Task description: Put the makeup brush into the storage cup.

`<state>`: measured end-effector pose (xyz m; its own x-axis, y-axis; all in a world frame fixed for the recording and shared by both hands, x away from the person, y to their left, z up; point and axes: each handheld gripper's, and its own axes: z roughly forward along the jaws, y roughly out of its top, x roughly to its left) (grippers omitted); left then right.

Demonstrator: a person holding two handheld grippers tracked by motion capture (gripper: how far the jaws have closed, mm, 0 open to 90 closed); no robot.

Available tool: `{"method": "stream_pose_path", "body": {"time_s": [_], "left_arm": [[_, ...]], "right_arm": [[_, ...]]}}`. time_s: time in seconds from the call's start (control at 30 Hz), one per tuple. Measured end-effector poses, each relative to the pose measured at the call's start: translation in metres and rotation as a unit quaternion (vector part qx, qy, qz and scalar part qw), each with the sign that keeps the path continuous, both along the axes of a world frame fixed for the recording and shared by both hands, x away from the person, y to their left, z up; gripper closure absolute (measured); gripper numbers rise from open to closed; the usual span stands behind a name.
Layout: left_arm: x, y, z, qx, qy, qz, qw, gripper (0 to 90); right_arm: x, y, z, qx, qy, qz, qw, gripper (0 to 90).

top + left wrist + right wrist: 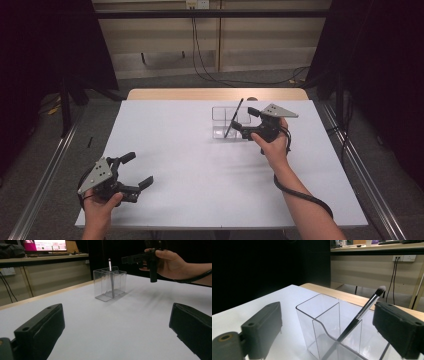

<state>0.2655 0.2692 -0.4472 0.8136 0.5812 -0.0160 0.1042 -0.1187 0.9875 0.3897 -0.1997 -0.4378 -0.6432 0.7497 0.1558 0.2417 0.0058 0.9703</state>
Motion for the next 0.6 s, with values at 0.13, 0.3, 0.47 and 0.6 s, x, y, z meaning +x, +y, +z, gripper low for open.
{"method": "stream_pose_path", "body": {"time_s": [0.13, 0.3, 0.47, 0.6], "left_arm": [[0.0001, 0.0002, 0.0003, -0.004, 0.001, 0.002, 1.0000, 0.0], [0.0003, 0.0001, 0.0005, -0.004, 0.001, 0.003, 1.0000, 0.0], [0.0005, -0.0002, 0.0004, -0.003, -0.001, 0.002, 1.0000, 0.0], [0.0007, -0.0009, 0.0004, -0.005, -0.001, 0.000, 1.0000, 0.0]], "right_arm": [[-0.0014, -0.0021, 0.0003, 0.001, -0.003, -0.003, 1.0000, 4.5], [-0.0034, -0.0046, 0.0002, 0.000, -0.003, 0.000, 1.0000, 3.0], [-0.0059, -0.0048, 0.0005, 0.000, -0.006, 0.009, 0.9999, 1.7], [-0.0081, -0.0047, 0.0009, -0.002, -0.009, 0.012, 0.9999, 1.6]]}}
